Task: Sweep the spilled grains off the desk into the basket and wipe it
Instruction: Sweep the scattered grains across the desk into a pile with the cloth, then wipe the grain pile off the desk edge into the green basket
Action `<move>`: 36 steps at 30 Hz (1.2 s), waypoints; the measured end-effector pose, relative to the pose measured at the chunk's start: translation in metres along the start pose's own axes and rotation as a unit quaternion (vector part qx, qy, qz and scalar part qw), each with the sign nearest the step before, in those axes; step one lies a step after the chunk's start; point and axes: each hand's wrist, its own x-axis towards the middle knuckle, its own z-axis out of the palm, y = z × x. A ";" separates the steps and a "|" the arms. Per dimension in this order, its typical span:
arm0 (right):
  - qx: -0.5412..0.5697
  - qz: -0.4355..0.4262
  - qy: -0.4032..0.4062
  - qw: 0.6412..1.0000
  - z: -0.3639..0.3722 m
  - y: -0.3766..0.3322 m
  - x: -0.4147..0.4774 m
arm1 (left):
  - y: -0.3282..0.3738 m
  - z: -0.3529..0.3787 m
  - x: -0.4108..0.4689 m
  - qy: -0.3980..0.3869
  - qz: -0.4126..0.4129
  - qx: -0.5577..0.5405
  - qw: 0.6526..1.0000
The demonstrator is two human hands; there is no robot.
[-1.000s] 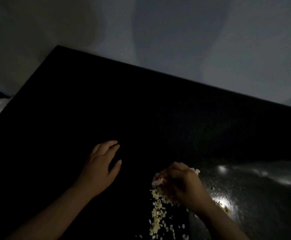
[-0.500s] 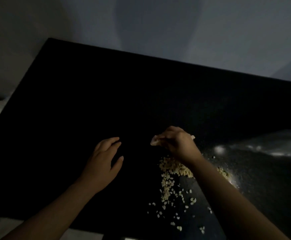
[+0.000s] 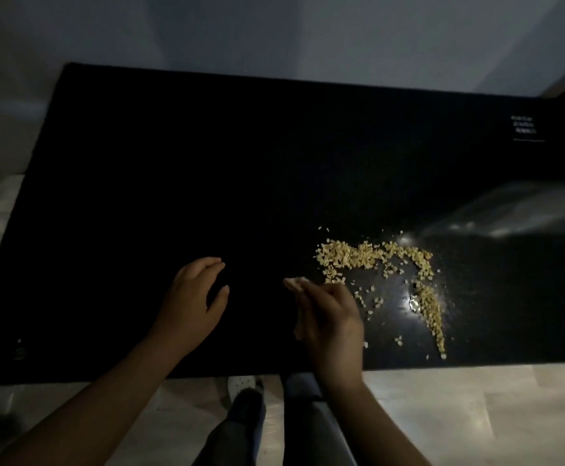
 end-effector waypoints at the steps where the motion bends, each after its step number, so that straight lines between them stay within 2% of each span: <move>1: 0.000 0.014 0.005 1.000 0.011 0.000 -0.010 | -0.001 -0.001 -0.005 0.002 -0.005 0.003 1.000; 6: -0.043 0.068 -0.004 0.997 0.050 0.020 -0.036 | -0.007 0.001 -0.021 -0.007 -0.005 0.022 1.000; 10: -0.094 0.021 -0.018 0.995 0.040 0.037 -0.039 | -0.004 0.005 -0.025 -0.012 -0.001 0.030 0.999; 13: -0.116 0.054 0.018 0.992 0.014 0.054 -0.031 | 0.004 0.008 -0.027 -0.008 0.002 0.030 0.999; 15: -0.090 0.070 0.039 0.993 -0.006 0.057 -0.026 | 0.016 0.011 -0.028 -0.007 0.011 0.031 0.999; 20: 0.029 0.035 0.085 0.995 -0.055 0.031 -0.032 | 0.055 0.022 -0.036 -0.014 0.028 0.029 0.999; 23: 0.049 0.027 0.101 0.993 -0.094 0.030 -0.050 | 0.088 0.031 -0.049 -0.007 0.040 0.026 0.999; 28: 0.056 0.060 0.141 0.987 -0.163 0.066 -0.097 | 0.148 0.063 -0.084 0.002 0.064 0.027 0.998; 36: 0.035 0.121 0.167 0.978 -0.252 0.145 -0.181 | 0.234 0.147 -0.151 -0.035 0.069 0.008 0.997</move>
